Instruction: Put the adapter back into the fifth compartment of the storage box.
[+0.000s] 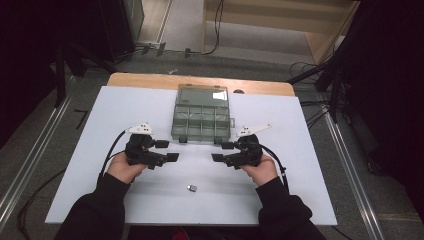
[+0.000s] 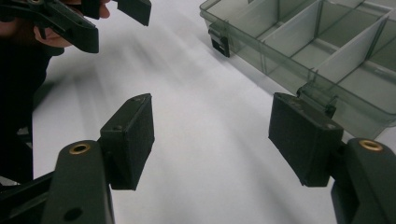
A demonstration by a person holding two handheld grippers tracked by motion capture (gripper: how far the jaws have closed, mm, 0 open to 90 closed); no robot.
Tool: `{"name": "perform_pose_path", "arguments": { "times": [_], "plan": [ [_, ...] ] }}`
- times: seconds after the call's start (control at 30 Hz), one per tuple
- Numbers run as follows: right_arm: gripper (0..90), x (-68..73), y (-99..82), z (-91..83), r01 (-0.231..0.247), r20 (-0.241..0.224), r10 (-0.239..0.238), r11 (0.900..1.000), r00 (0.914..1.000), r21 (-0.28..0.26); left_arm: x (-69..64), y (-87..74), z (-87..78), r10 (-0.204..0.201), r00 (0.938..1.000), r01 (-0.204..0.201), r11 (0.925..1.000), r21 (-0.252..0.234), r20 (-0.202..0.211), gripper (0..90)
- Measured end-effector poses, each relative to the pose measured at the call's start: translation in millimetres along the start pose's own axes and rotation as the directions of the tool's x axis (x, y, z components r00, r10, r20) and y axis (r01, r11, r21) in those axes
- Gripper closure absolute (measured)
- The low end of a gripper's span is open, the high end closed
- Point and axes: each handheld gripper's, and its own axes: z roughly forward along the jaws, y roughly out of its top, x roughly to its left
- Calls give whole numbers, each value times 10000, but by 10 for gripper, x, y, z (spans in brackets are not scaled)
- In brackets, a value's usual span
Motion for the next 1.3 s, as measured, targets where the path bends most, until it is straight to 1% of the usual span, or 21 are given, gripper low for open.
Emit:
{"name": "perform_pose_path", "arguments": {
  "times": [0.07,0.1,0.23,0.43,0.5,0.67,0.73,0.83,0.97,1.07,1.2,1.3],
  "plan": [
    [300,18,-20,4,1,-41,-1,10000,10000,14,-18,-31,-22,40,10000,-40,10000,-42,-15,260],
    [300,30,-29,6,32,-35,-32,10000,10000,34,-27,-49,-27,-15,10000,15,9999,-110,24,260],
    [300,76,-51,13,118,-130,-117,9999,9998,92,-52,-114,-49,7,10000,-7,10000,18,-67,260],
    [300,140,-71,45,288,-301,-283,9995,9991,162,-107,-207,-84,-63,10000,63,10000,-57,-55,260],
    [300,164,-74,59,362,-329,-355,9991,9988,198,-126,-233,-92,10,10000,-10,10000,-6,-98,260],
    [301,216,-76,93,496,-453,-481,9982,9978,342,-152,-302,-122,-19,9999,19,10000,15,-126,260],
    [301,228,-77,107,457,-549,-435,9982,9975,385,-164,-329,-132,-90,9999,90,10000,-3,-134,260],
    [300,250,-80,134,365,-686,-332,9982,9971,466,-177,-369,-145,-82,9998,82,10000,17,-153,260],
    [300,264,-81,151,440,-671,-405,9977,9969,520,-190,-416,-165,-68,9997,71,9999,110,-245,260],
    [299,280,-81,172,540,-668,-501,9969,9965,578,-199,-448,-187,-51,9997,53,10000,80,-253,260],
    [292,317,-79,195,672,-678,-628,9957,9957,640,-202,-494,-216,-135,9993,138,9999,95,-351,260],
    [292,348,-78,219,712,-698,-663,9950,9954,700,-207,-527,-237,-353,9993,352,9994,-16,-121,260]
  ]
}}
